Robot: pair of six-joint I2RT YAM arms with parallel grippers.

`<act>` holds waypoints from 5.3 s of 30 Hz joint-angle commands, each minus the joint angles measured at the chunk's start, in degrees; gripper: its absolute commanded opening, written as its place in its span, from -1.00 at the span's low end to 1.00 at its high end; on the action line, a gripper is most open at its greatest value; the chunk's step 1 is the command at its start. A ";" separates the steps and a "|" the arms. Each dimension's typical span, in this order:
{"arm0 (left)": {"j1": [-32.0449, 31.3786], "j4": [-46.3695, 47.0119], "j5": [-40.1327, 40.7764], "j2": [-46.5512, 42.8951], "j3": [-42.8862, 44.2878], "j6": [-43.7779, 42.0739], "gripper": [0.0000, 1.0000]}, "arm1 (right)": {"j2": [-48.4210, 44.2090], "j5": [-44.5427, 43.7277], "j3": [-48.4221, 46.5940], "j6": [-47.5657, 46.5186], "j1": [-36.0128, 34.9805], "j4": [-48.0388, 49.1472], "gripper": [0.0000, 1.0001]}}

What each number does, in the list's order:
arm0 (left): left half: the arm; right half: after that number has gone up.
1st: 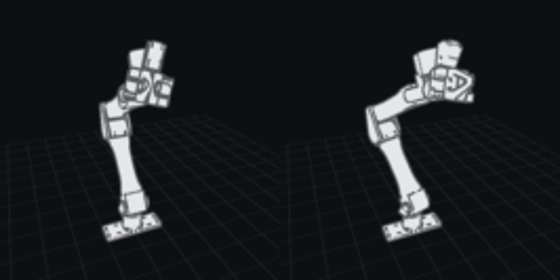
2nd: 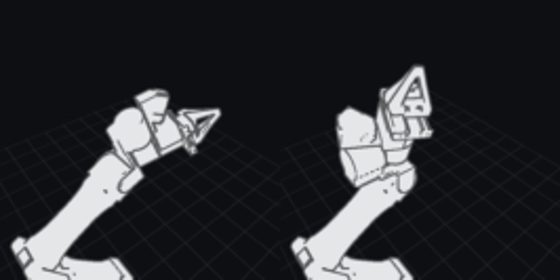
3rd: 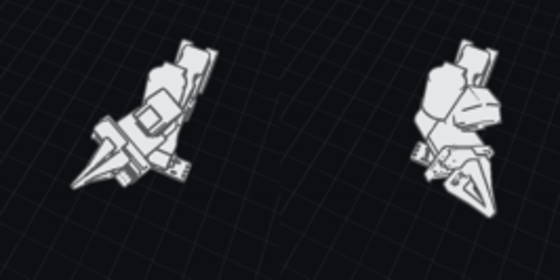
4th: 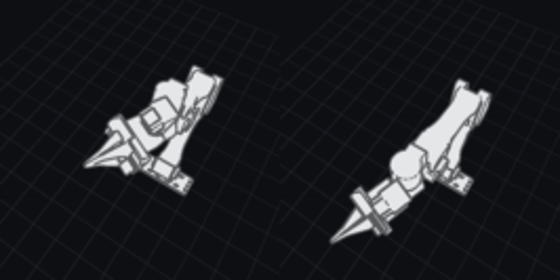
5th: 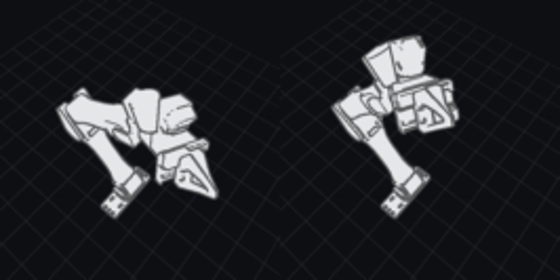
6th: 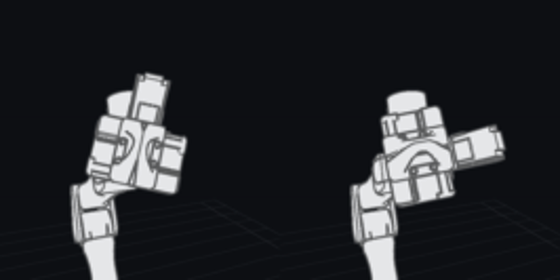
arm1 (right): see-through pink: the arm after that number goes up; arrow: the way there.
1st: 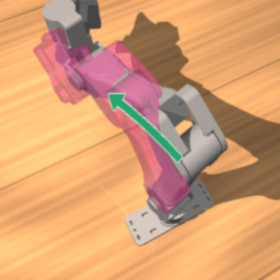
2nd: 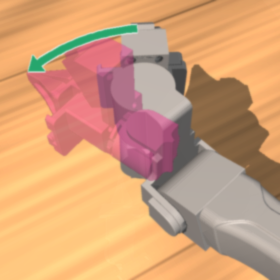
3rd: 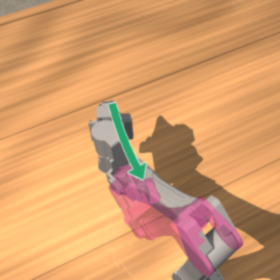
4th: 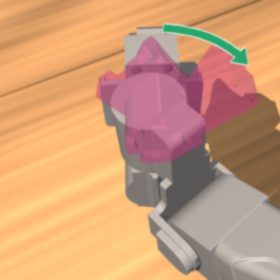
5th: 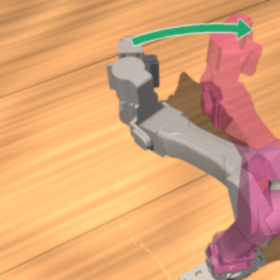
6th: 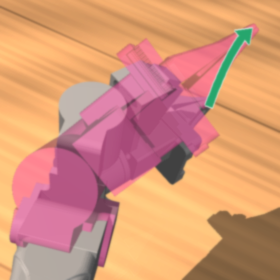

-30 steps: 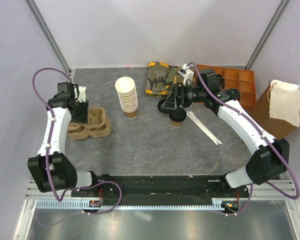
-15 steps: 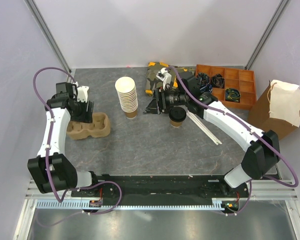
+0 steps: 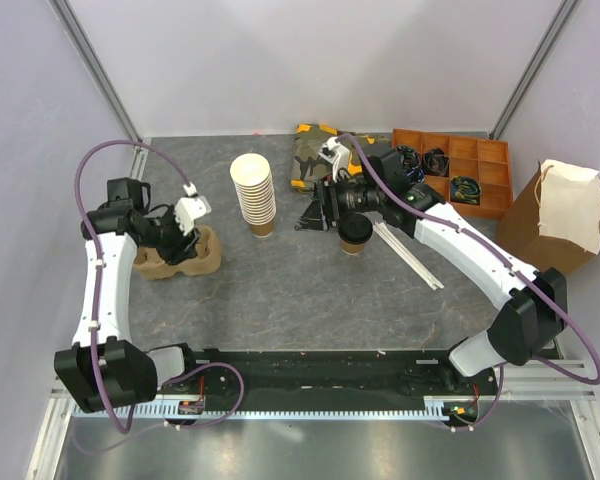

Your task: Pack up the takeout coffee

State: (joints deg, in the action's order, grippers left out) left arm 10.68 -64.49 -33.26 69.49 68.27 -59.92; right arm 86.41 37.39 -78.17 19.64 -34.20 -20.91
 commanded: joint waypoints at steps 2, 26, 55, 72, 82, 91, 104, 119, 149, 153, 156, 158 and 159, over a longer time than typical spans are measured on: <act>0.05 -9.24 -7.61 2.30 -1.48 -34.28 -0.02 | -3.18 -0.03 0.03 -2.50 2.29 -0.89 0.36; -6.63 3.75 3.37 8.73 -5.95 -17.86 -0.24 | -2.48 1.29 -0.05 -1.88 5.28 -1.51 0.34; -5.76 2.09 -0.58 4.60 -3.05 -10.13 -0.96 | -1.07 2.43 3.28 3.20 1.68 7.97 0.13; -4.96 6.22 -2.78 1.44 -7.27 -5.91 -0.96 | 4.29 -24.81 9.36 28.70 -19.32 32.94 -0.24; -4.88 7.97 -3.05 -2.60 -8.68 -5.65 -0.96 | 12.01 -34.40 4.61 25.89 -25.57 33.39 -0.30; -3.91 9.56 -0.76 -7.00 -7.36 -6.53 -0.96 | 14.13 -34.14 2.59 25.71 -25.92 34.09 -0.30; -3.12 9.56 -0.67 -10.87 -6.57 -7.23 -0.96 | 19.58 -37.03 -3.12 24.40 -28.38 33.83 -0.18; -2.50 9.56 -1.73 -12.71 -5.34 -8.45 -0.96 | 23.01 -38.53 -4.00 24.31 -28.65 34.79 -0.11; -2.50 10.87 1.96 -20.36 -6.74 -16.28 -0.96 | 21.43 -33.96 -6.90 24.74 -28.65 34.00 0.24; -2.50 11.05 1.88 -21.68 -6.22 -16.11 -0.96 | 20.64 -33.69 -7.78 25.53 -28.65 32.78 0.25; -2.50 11.05 1.53 -22.56 -5.87 -15.84 -0.96 | 19.06 -33.17 -7.26 25.63 -28.73 32.51 0.25; -2.50 11.14 1.26 -23.17 -5.95 -15.84 -0.96 | 18.01 -32.90 -6.73 25.80 -28.47 32.33 0.25; -2.50 11.05 1.00 -23.44 -6.13 -16.01 -0.96 | 17.05 -32.90 -6.47 25.80 -28.47 31.98 0.25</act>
State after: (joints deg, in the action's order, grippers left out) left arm 8.03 -55.75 -31.03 47.42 60.40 -73.78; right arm 108.71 3.40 -83.42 44.73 -62.76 11.00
